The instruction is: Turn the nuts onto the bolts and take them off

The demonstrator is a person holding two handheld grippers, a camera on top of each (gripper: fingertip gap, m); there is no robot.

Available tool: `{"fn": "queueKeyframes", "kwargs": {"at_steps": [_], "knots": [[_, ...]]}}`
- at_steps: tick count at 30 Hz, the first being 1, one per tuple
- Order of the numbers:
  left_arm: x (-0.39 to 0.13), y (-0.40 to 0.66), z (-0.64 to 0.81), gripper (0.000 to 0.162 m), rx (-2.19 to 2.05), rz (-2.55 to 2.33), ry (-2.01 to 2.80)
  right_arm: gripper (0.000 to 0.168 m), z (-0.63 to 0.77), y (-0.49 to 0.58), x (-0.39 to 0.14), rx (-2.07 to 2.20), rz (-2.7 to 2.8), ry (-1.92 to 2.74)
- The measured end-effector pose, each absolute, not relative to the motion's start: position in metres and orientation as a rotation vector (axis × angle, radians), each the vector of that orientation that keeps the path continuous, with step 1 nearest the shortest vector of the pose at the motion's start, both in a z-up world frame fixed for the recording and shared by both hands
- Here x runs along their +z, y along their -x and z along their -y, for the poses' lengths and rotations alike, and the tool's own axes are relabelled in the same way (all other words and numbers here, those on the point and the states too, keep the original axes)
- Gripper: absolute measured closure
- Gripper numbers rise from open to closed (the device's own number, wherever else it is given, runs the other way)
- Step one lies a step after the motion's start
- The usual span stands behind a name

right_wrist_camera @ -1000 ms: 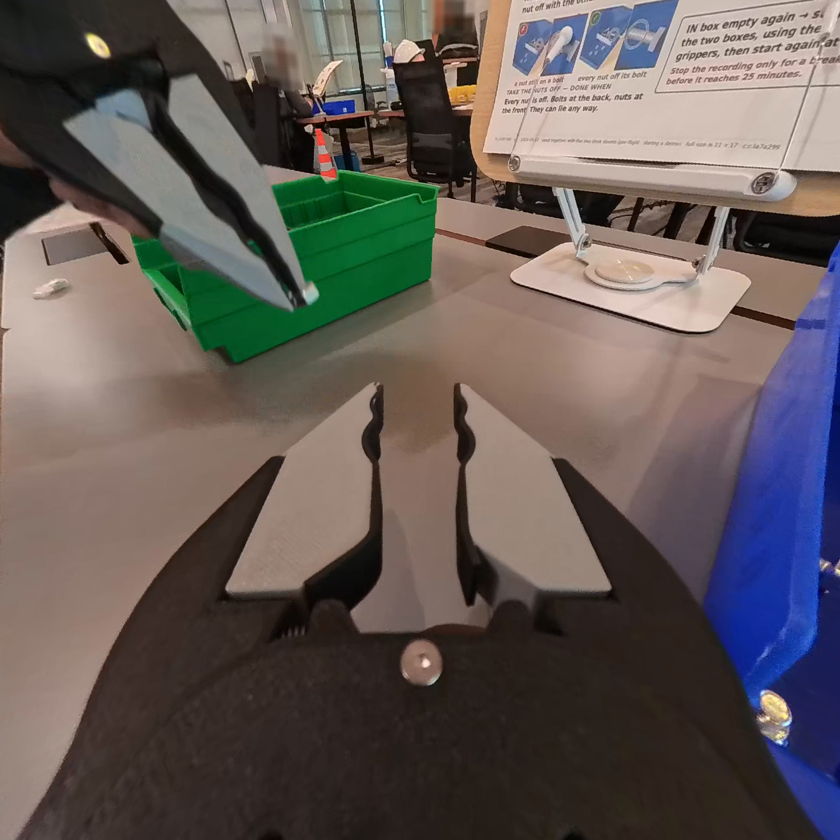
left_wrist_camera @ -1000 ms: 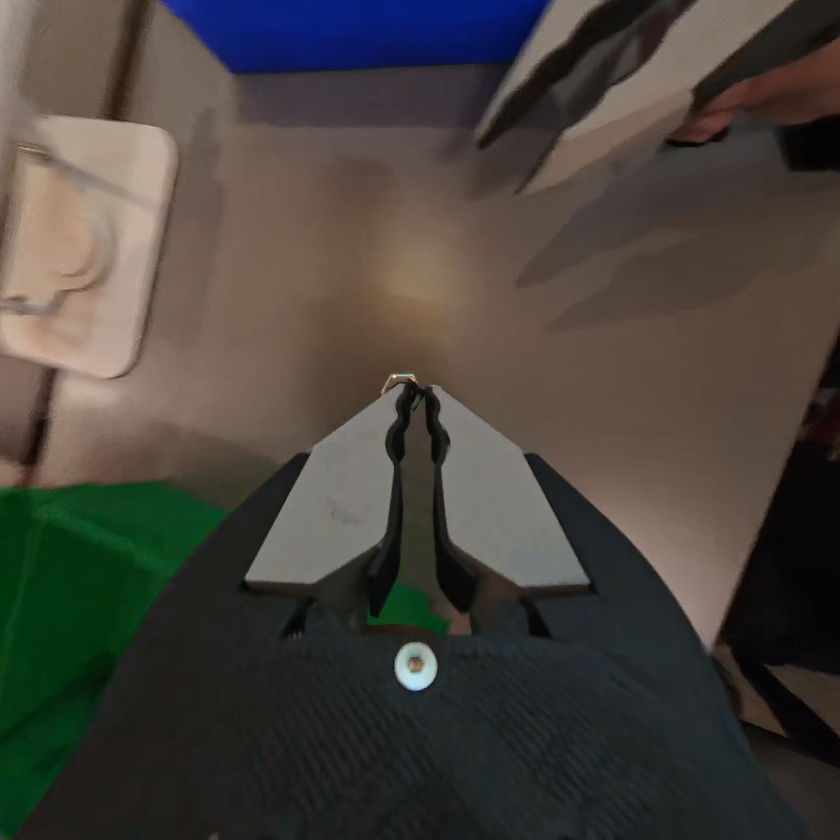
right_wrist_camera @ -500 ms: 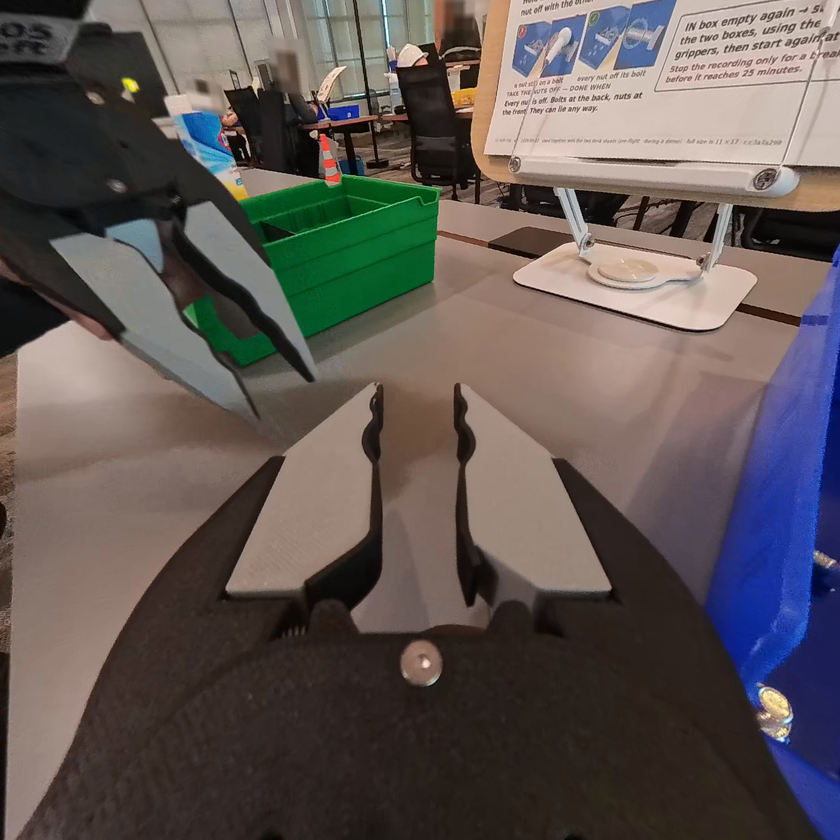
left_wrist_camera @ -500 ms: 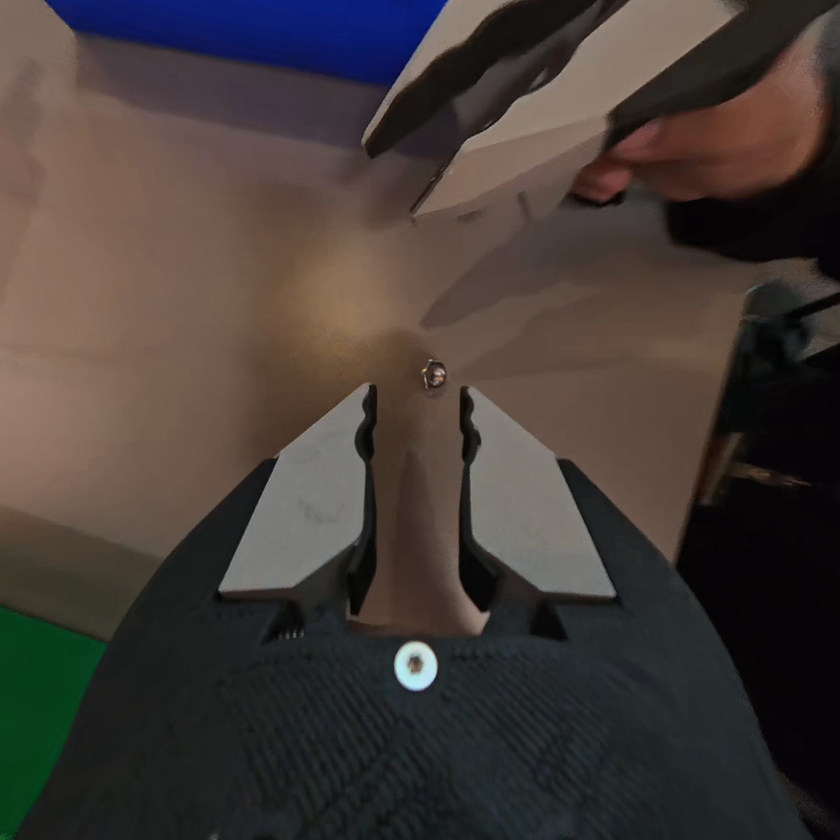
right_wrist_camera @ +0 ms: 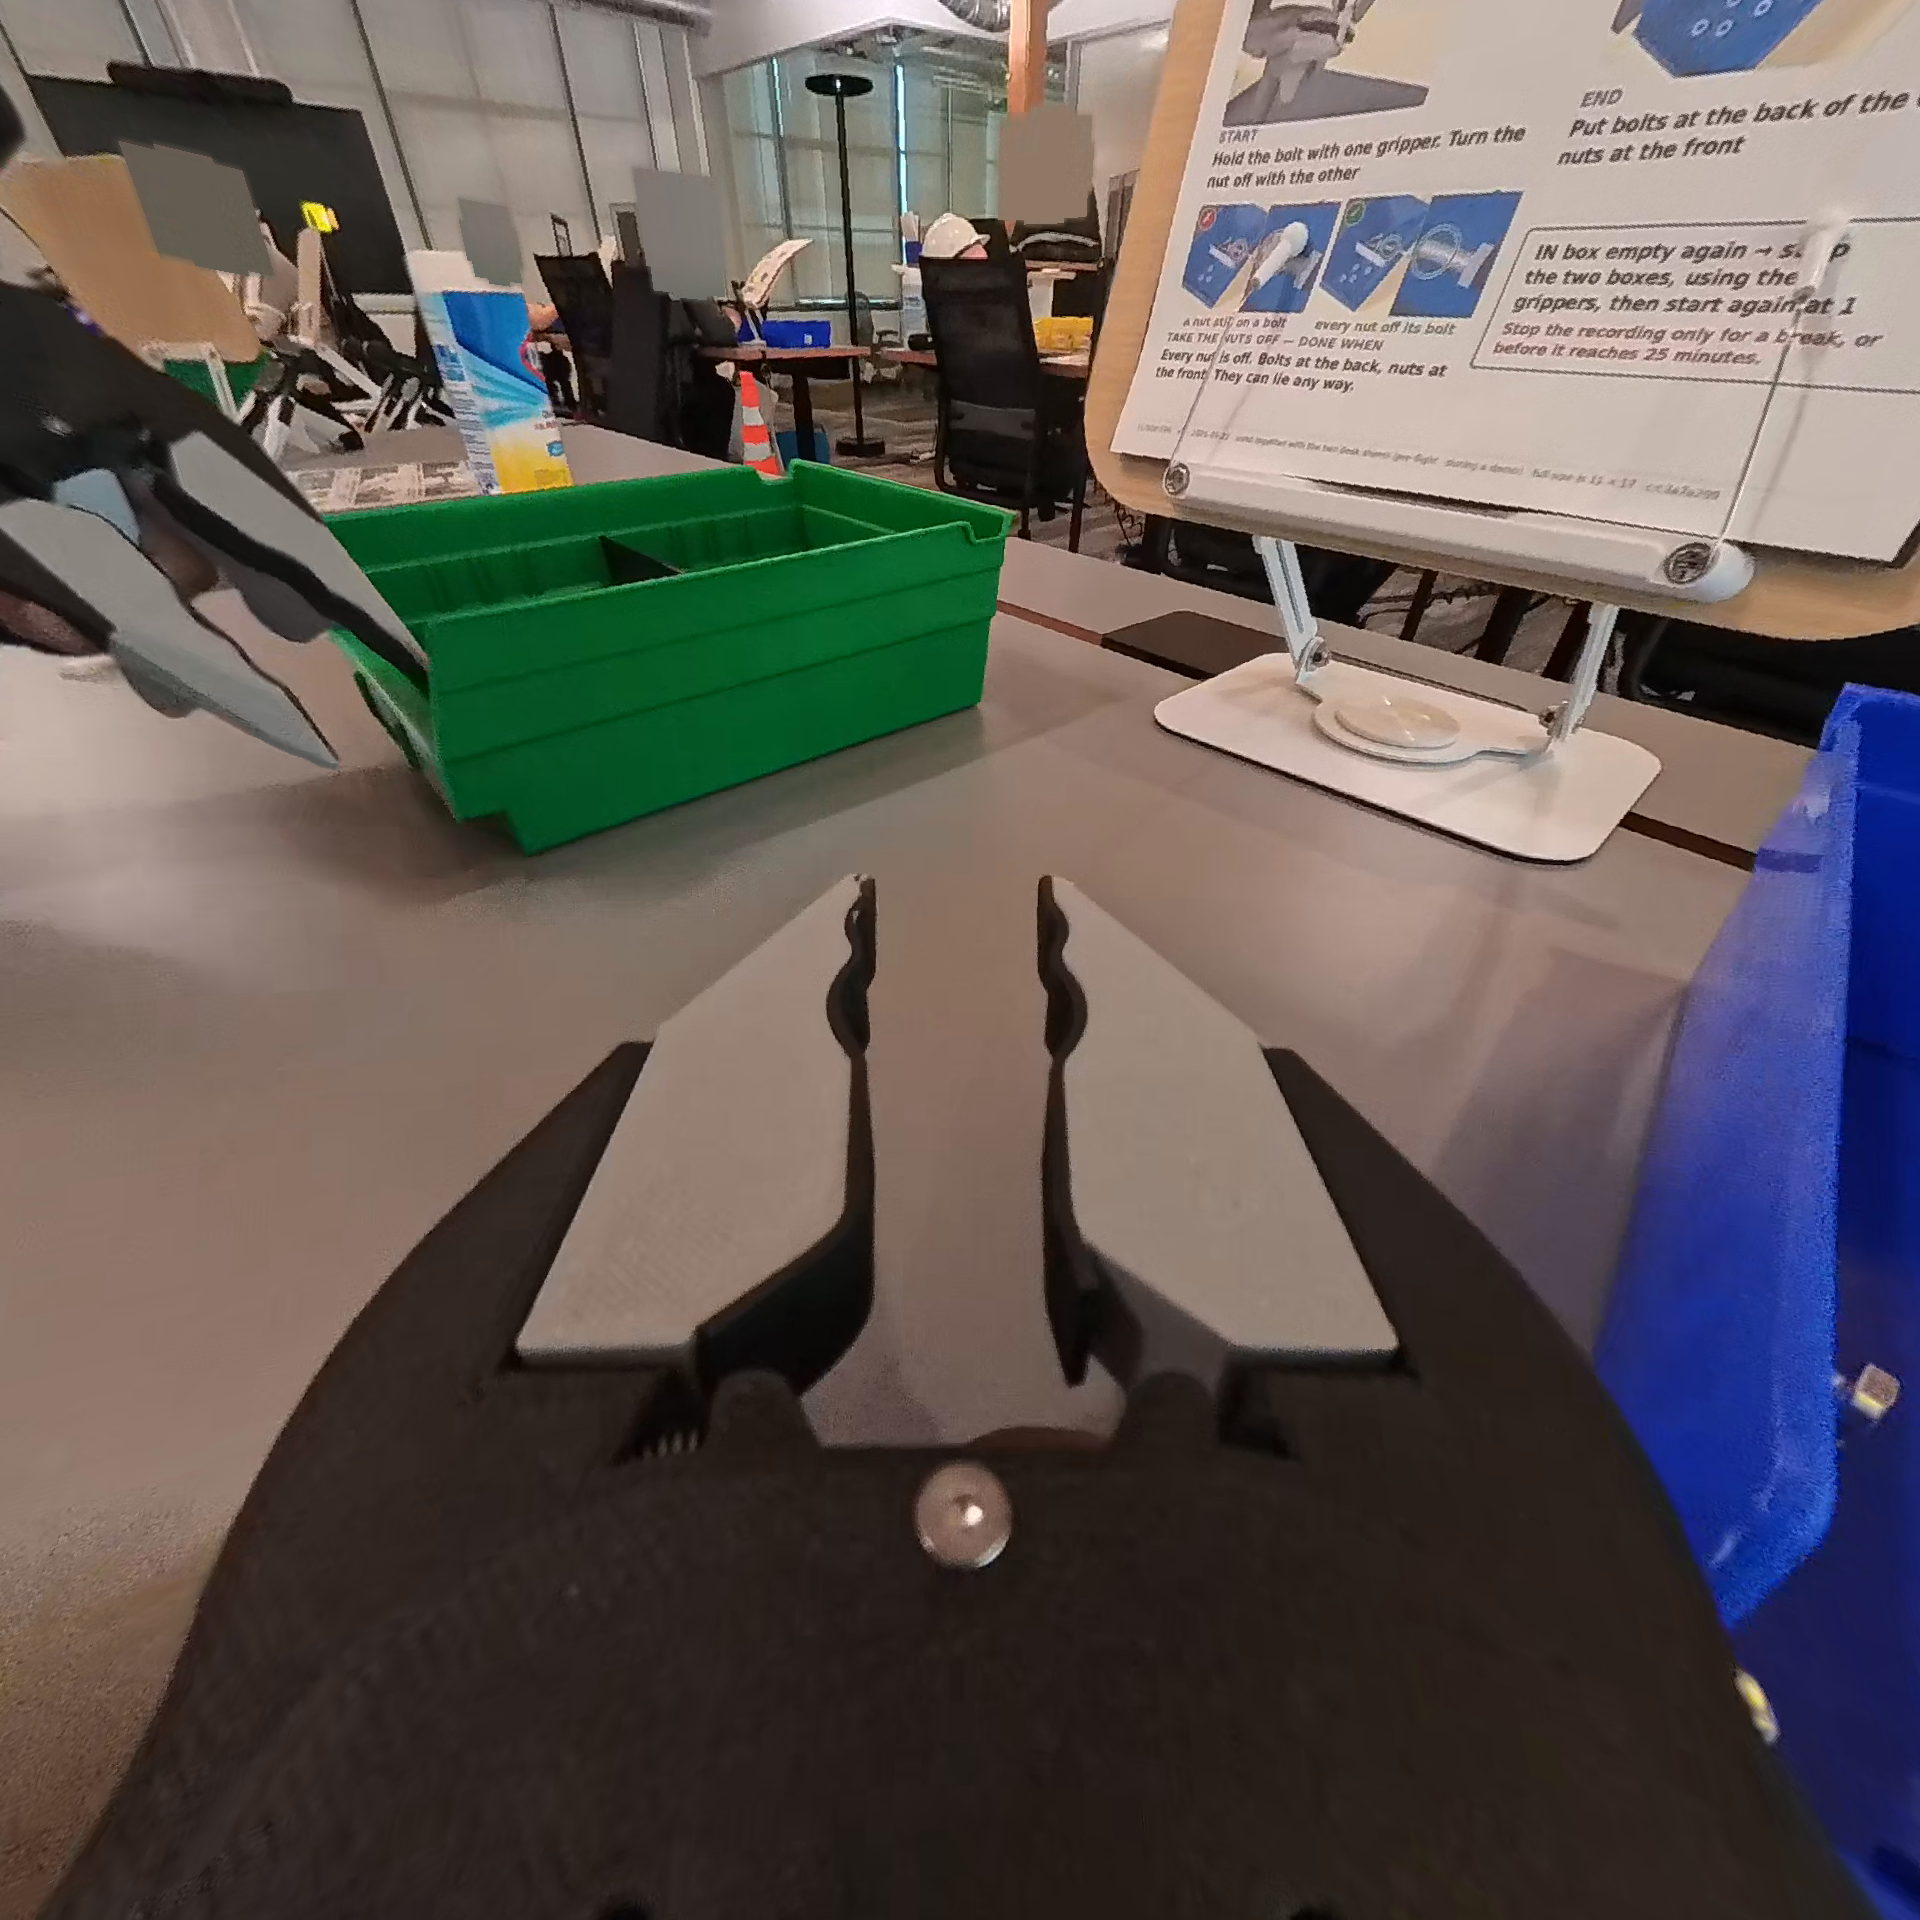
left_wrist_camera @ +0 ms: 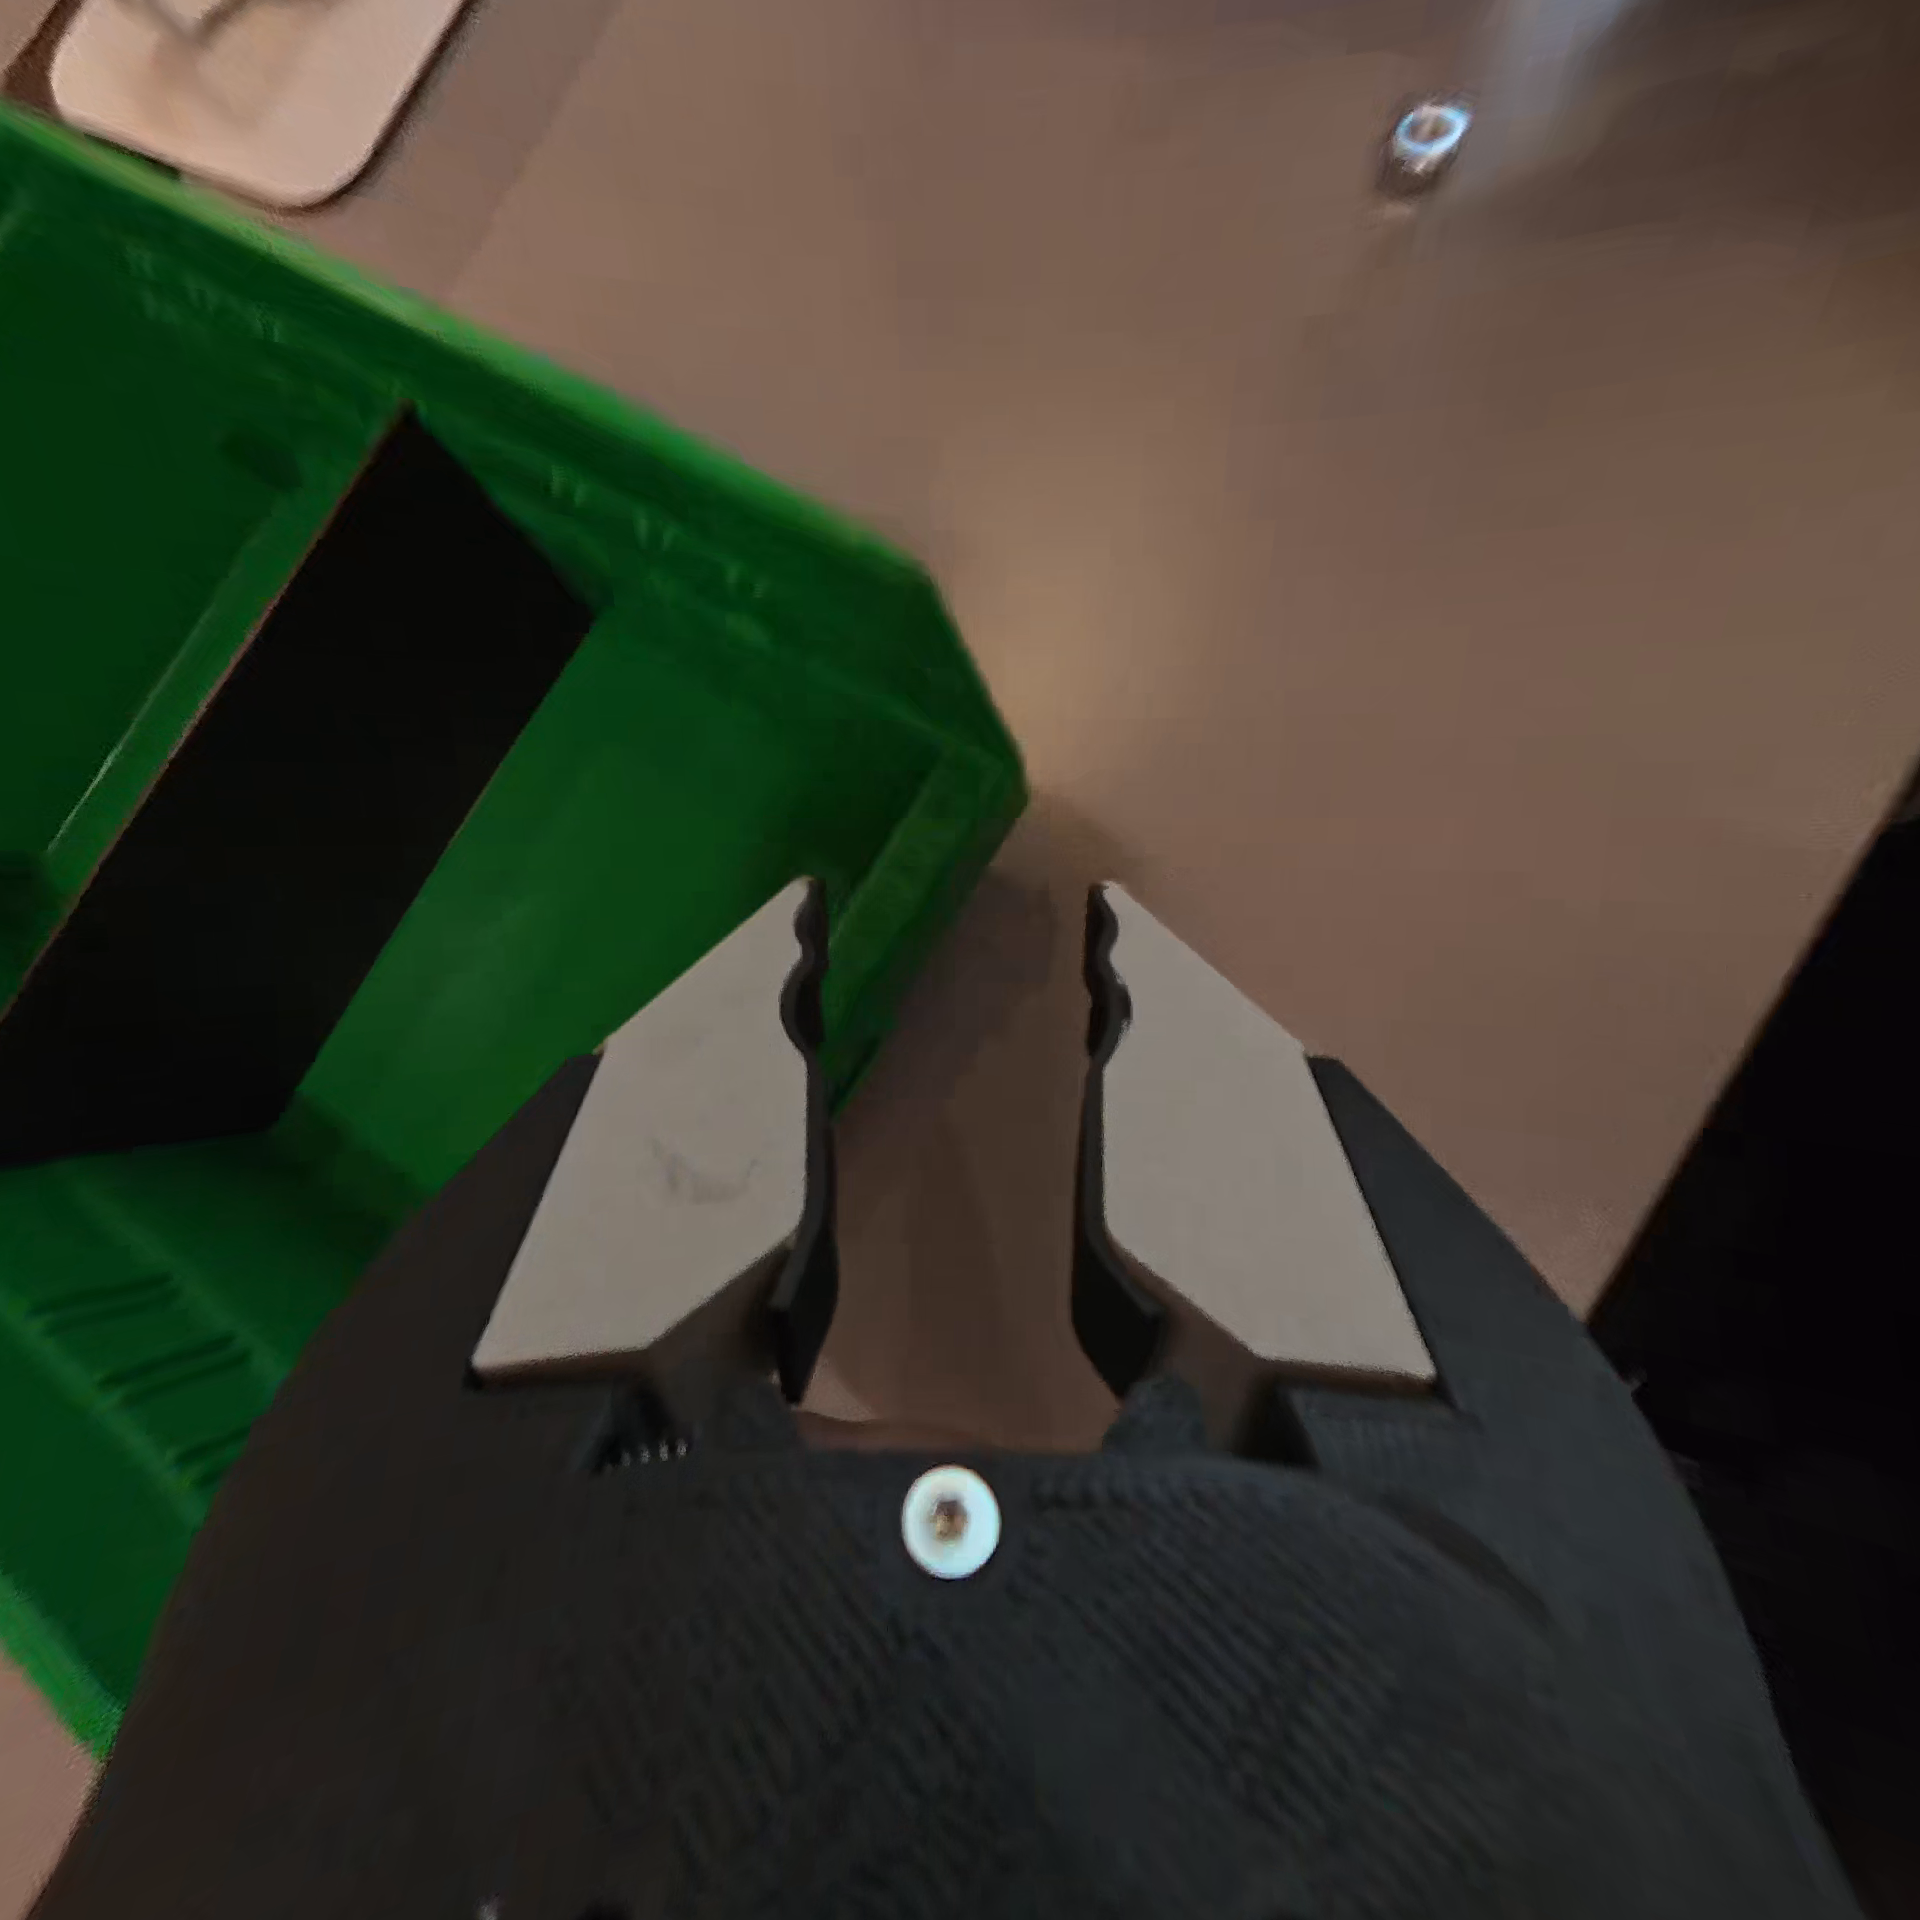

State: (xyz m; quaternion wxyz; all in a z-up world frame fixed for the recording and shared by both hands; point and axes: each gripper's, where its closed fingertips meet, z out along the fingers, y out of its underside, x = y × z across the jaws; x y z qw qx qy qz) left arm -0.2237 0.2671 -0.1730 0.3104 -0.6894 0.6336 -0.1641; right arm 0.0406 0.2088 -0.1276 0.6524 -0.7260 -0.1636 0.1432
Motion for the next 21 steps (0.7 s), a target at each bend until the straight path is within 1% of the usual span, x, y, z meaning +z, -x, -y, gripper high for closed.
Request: {"fn": "queueKeyframes", "kwargs": {"at_steps": [5, 6, 7, 13, 16, 21], "knots": [[-0.202, 0.252, -0.292, 0.113, -0.364, -1.780, 1.868, 0.141, -0.225, -0.043, -0.137, 0.365, 0.341, 1.685], [-0.208, 0.257, -0.299, 0.115, -0.316, -1.810, 1.878, 0.141, -0.229, -0.043, -0.138, 0.364, 0.333, 1.689], [-0.209, 0.260, -0.305, 0.128, -0.276, -1.836, 1.854, 0.141, -0.232, -0.043, -0.138, 0.370, 0.329, 1.686], [-0.207, 0.264, -0.301, 0.138, -0.407, -2.058, 1.897, 0.142, -0.244, -0.025, -0.130, 0.463, 0.347, 1.654], [-0.188, 0.274, -0.304, 0.139, -0.439, -2.138, 1.989, 0.142, -0.242, -0.015, -0.129, 0.494, 0.381, 1.653], [-0.123, 0.270, -0.315, 0.137, -0.554, -2.163, 2.116, 0.143, -0.232, -0.009, -0.122, 0.555, 0.388, 1.634]]}}
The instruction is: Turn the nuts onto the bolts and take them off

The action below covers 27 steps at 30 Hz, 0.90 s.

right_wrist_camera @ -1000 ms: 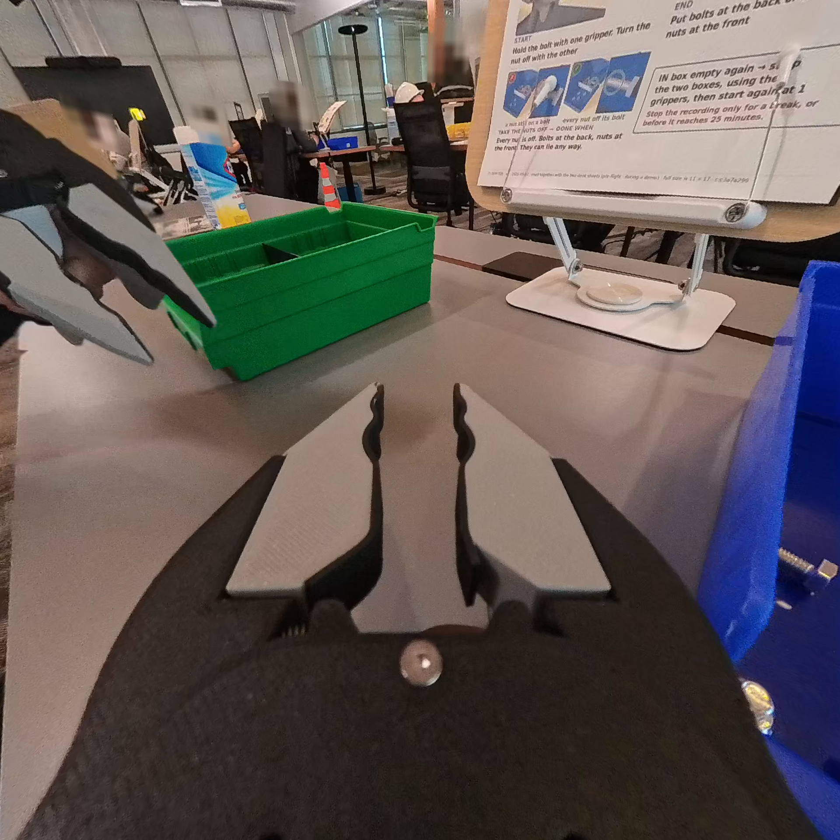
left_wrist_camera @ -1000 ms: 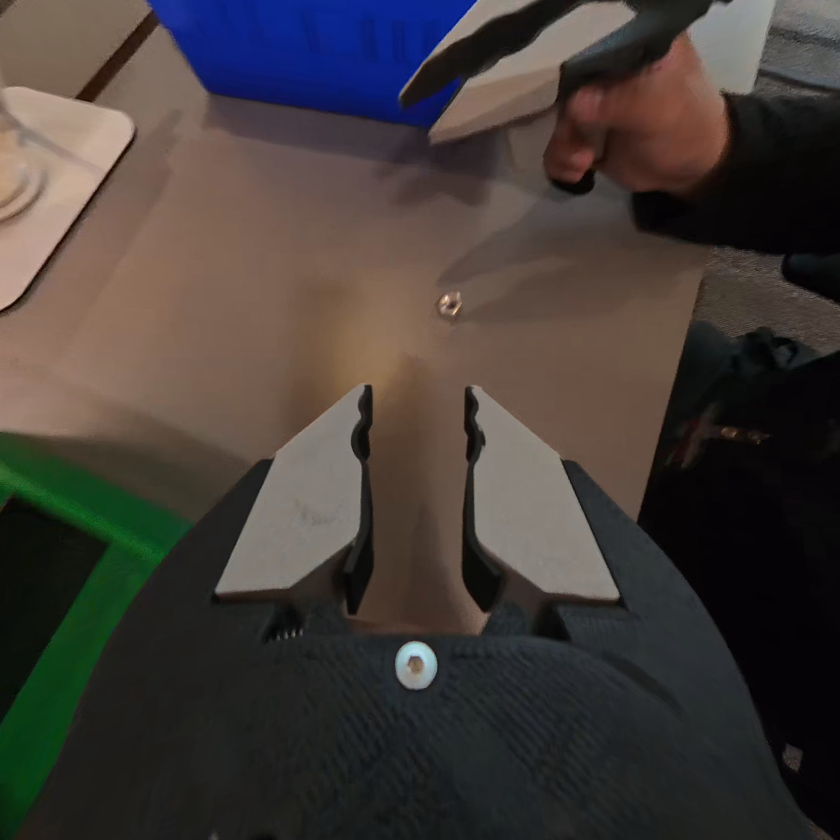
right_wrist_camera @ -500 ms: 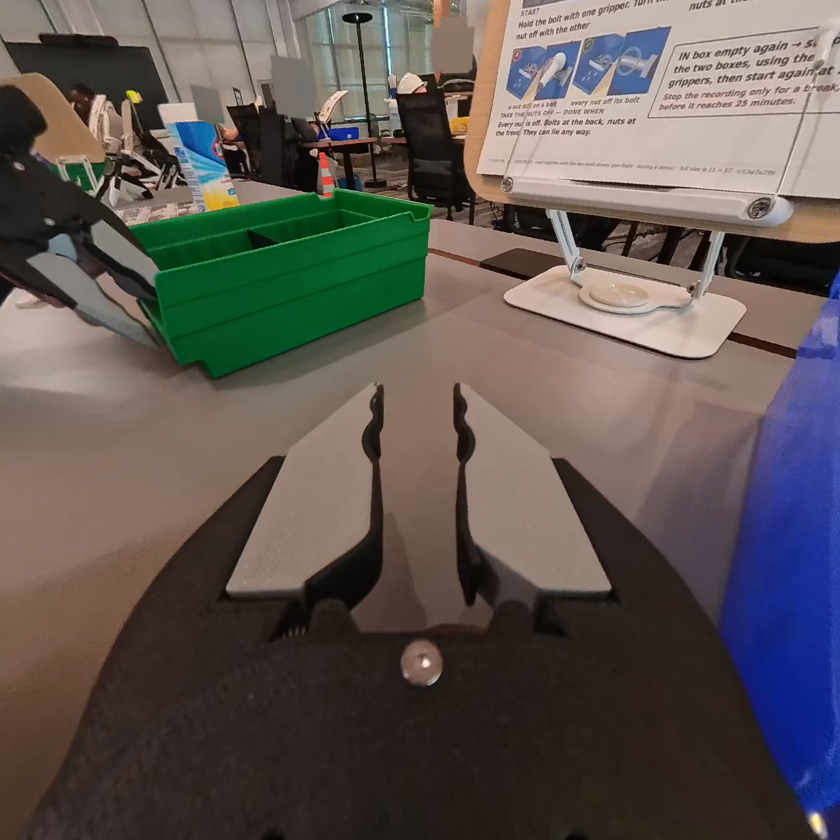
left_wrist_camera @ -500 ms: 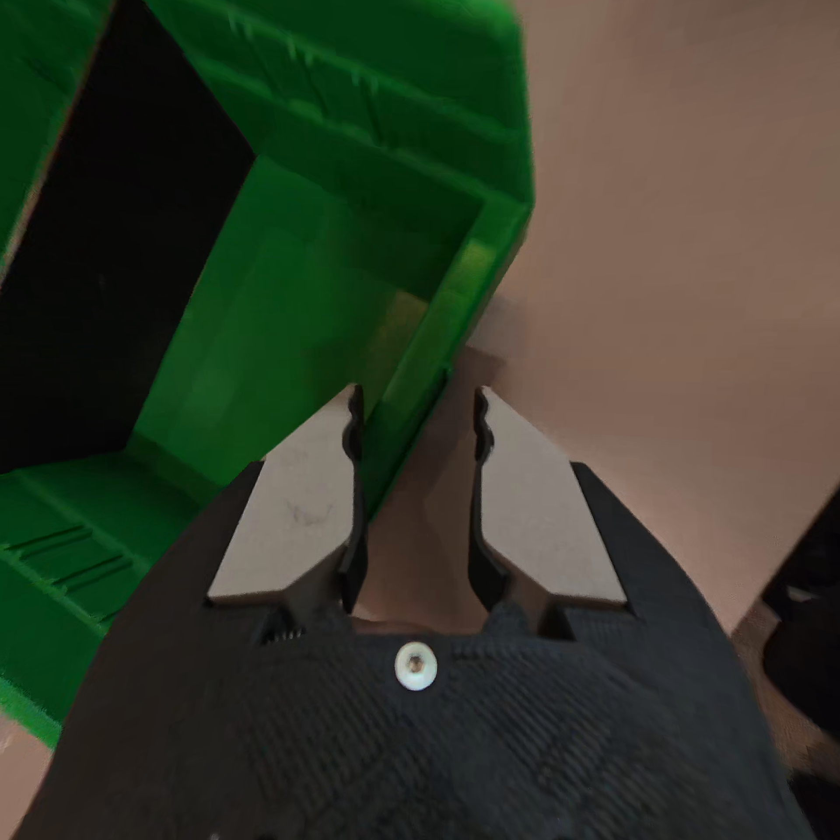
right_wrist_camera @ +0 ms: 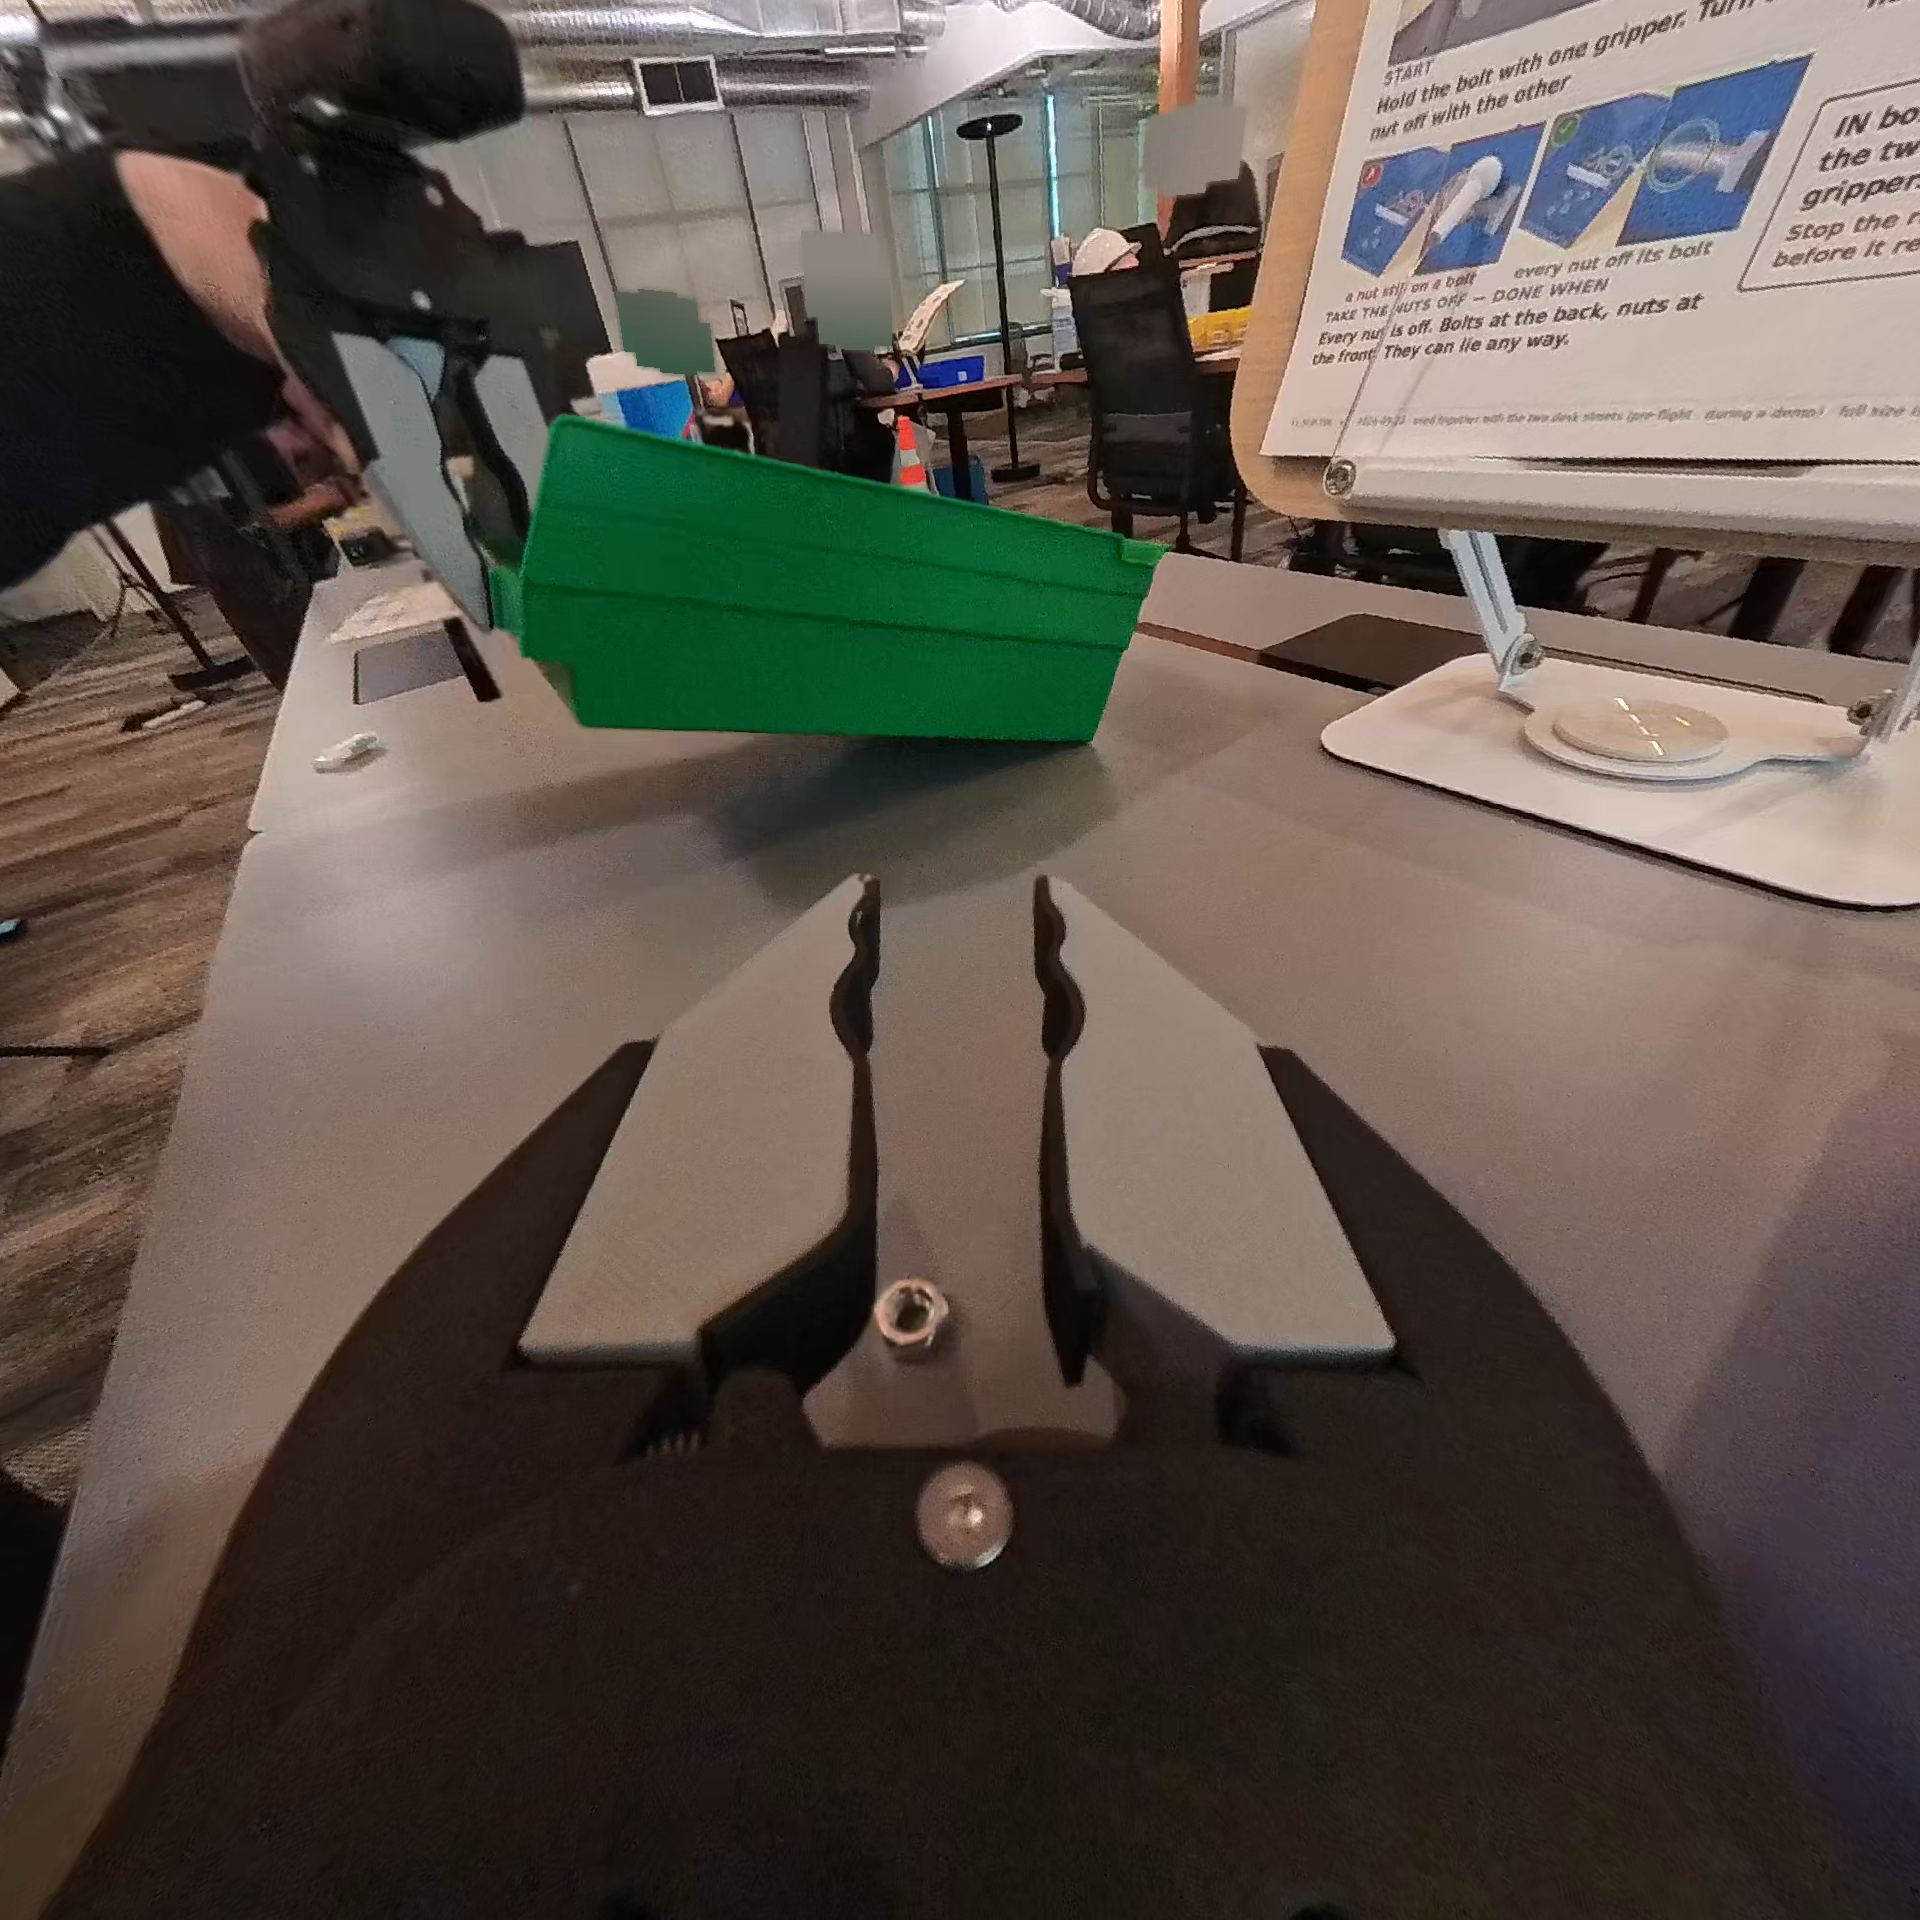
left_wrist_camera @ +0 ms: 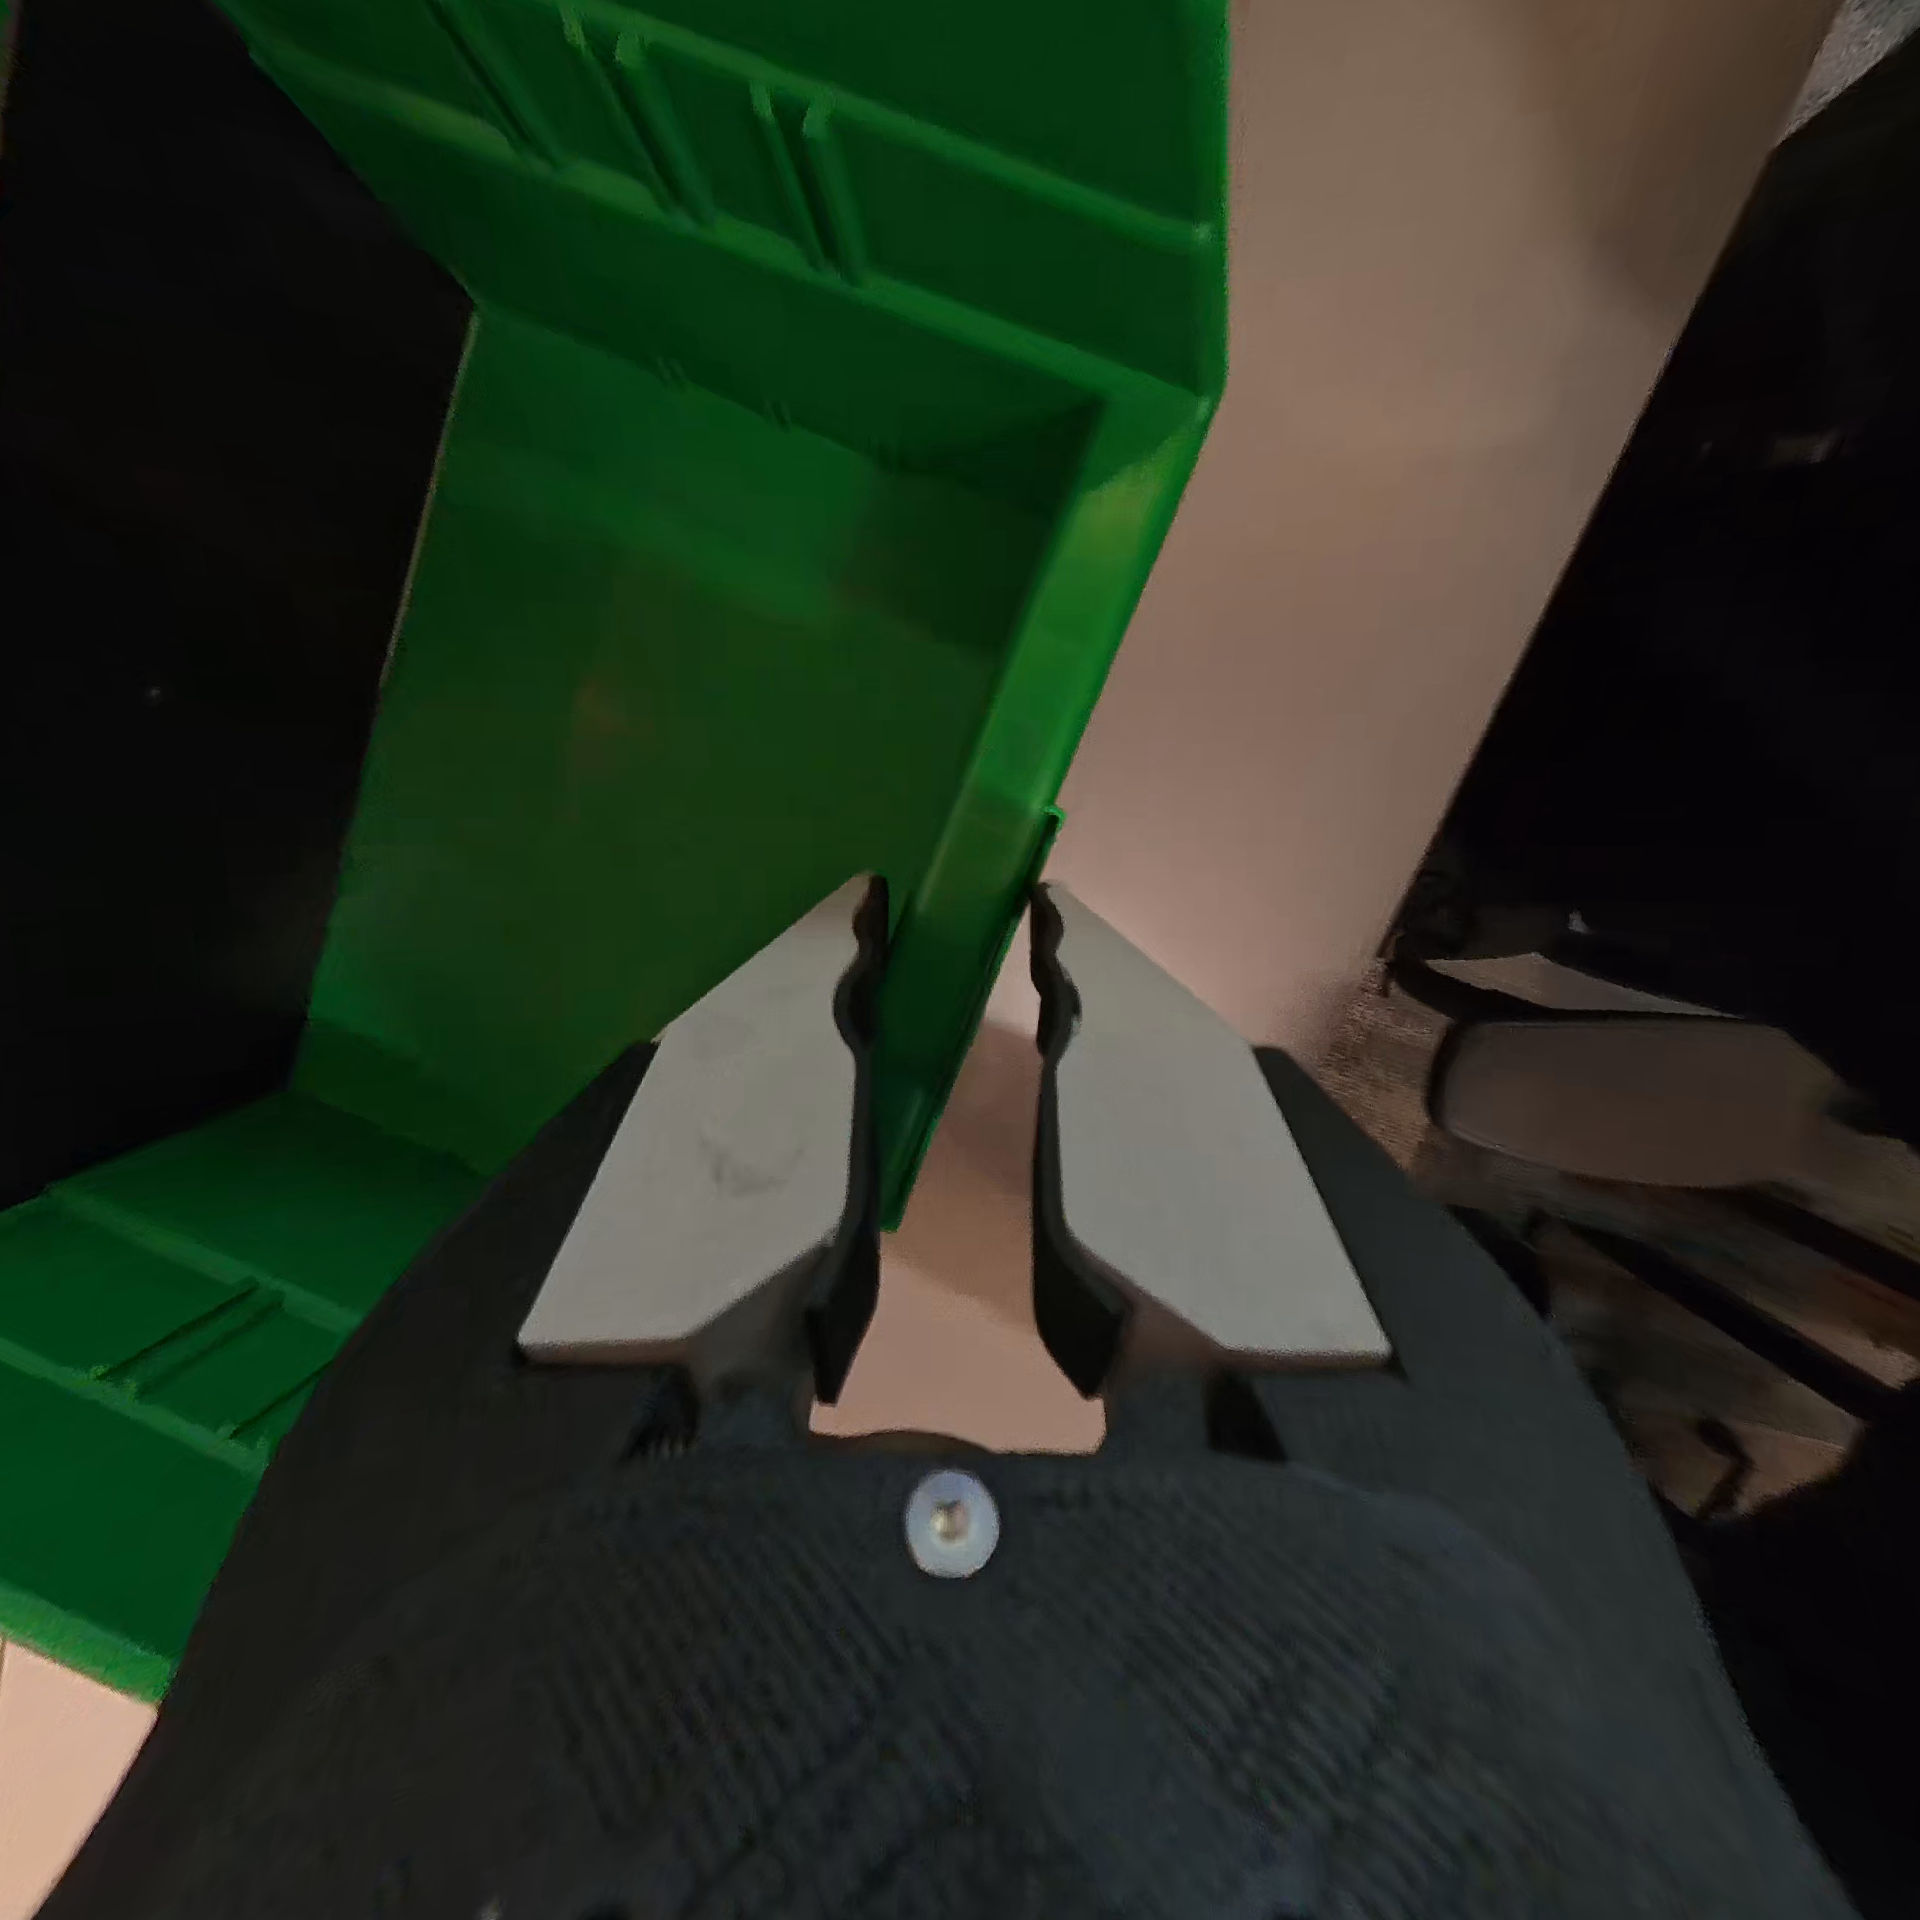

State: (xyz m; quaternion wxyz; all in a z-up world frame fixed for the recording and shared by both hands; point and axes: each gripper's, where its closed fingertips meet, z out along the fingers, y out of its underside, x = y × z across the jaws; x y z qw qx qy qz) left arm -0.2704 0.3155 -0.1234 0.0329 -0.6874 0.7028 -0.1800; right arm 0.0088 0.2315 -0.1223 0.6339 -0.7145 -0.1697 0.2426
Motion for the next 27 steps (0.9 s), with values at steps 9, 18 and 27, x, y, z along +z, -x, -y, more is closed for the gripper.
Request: {"fn": "queueKeyframes", "kwargs": {"at_steps": [9, 18, 27], "knots": [[-0.098, 0.260, -0.314, 0.138, -0.615, -2.213, 2.186, 0.143, -0.217, -0.014, -0.108, 0.632, 0.332, 1.597], [-0.077, 0.251, -0.308, 0.137, -0.602, -2.197, 2.181, 0.143, -0.213, -0.003, -0.109, 0.576, 0.400, 1.599], [-0.063, 0.258, -0.302, 0.137, -0.583, -2.164, 2.138, 0.143, -0.216, 0.005, -0.119, 0.582, 0.420, 1.629]]}}
